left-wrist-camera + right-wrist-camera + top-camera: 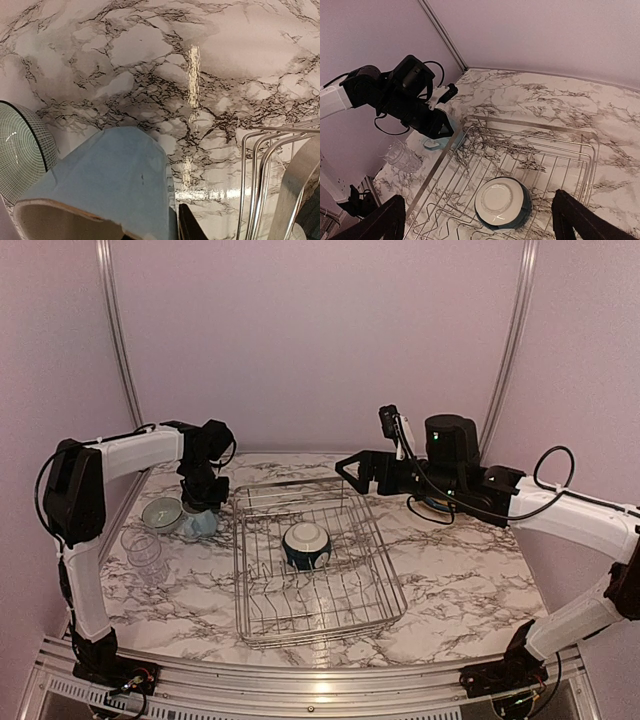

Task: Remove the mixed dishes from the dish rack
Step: Place the cup at the center of the board, then move the bowl to the dish rack.

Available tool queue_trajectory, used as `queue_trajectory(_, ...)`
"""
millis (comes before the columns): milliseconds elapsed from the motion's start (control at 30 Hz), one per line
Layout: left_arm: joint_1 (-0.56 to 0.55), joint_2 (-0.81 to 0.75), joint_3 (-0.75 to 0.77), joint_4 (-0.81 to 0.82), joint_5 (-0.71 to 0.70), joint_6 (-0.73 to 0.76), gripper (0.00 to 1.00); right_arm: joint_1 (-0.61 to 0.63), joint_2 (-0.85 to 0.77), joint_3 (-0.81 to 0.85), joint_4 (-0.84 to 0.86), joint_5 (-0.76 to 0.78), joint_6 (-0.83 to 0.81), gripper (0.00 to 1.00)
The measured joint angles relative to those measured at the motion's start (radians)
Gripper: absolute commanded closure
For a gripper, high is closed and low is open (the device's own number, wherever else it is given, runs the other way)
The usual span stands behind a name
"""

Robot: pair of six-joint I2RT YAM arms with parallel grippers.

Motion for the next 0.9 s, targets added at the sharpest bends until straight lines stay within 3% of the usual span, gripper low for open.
queue_trajectory(467, 0.002, -0.027, 0.053, -0.001, -0.001, 0.016, 0.51, 0.01, 0.055, 0.031, -0.041, 0.019, -0.028, 0.01)
queue_trajectory(900, 0.003, -0.291, 0.053, -0.01, 0.023, 0.013, 0.31, 0.148, 0.333, 0.285, -0.303, 0.181, -0.154, 0.02)
